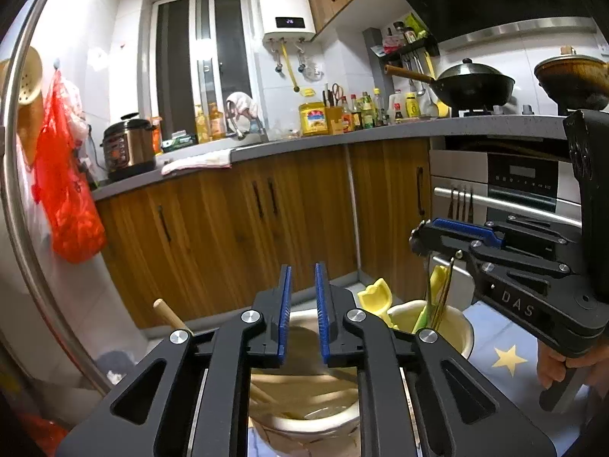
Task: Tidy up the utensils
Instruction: 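Drop the silver spoon into the large cup while the right tool drops its spoon into the small cup, then move both open tools back toward the silver fork on the cloth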
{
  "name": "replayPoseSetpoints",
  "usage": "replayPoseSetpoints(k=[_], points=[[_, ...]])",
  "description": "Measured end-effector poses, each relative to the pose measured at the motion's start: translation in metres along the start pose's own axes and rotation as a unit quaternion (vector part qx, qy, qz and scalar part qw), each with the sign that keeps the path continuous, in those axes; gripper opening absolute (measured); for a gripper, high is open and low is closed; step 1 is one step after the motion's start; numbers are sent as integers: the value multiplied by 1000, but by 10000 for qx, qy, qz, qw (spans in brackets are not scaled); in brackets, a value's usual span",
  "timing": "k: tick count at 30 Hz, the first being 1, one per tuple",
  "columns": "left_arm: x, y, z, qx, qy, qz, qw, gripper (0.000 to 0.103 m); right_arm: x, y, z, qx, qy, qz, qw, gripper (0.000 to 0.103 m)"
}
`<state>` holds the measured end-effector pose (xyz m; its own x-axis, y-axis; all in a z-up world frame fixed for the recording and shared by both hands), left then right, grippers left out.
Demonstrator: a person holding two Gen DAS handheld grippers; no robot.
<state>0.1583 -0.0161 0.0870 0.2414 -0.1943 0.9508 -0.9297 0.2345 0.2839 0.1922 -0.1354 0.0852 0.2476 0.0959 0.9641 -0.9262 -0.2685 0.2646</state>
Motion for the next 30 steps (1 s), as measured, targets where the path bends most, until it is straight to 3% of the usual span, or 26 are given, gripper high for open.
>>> replayPoseSetpoints(k=[3,8,12,16,20,24,30], points=[[2,3,2,2,-4,24,10000,22,3,3,1,35,-65,20,10000,28],[11,16,3,28,54,127,9999,45,14,20,8,-37,-143,106,9998,48],[19,37,-1,120,134,228,9996,58,26,42,18,-24,-301,72,9995,76],[28,64,-6,214,344,332,9986,80,38,68,28,23,-412,-77,9991,96],[30,90,-7,339,496,320,9977,92,45,95,30,-41,-437,-146,9989,97],[27,112,-4,365,632,230,9971,95,41,121,30,-126,-525,-295,9981,97],[2,124,15,413,688,-208,9966,96,13,140,26,-235,-677,-741,9947,98]])
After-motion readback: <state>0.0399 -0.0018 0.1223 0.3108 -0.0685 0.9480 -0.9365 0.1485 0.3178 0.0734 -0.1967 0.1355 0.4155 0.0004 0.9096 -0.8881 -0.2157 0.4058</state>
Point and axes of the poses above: each gripper's, at about its wrist camera, not at the fingertips, and y roughly against the way its jaws point, z to its right, x to its top, the point moved 2 cm from there along -y, roughly the way its jaws point, and after that the axes turned 8 degrees about -x, right-handed, at the moved point
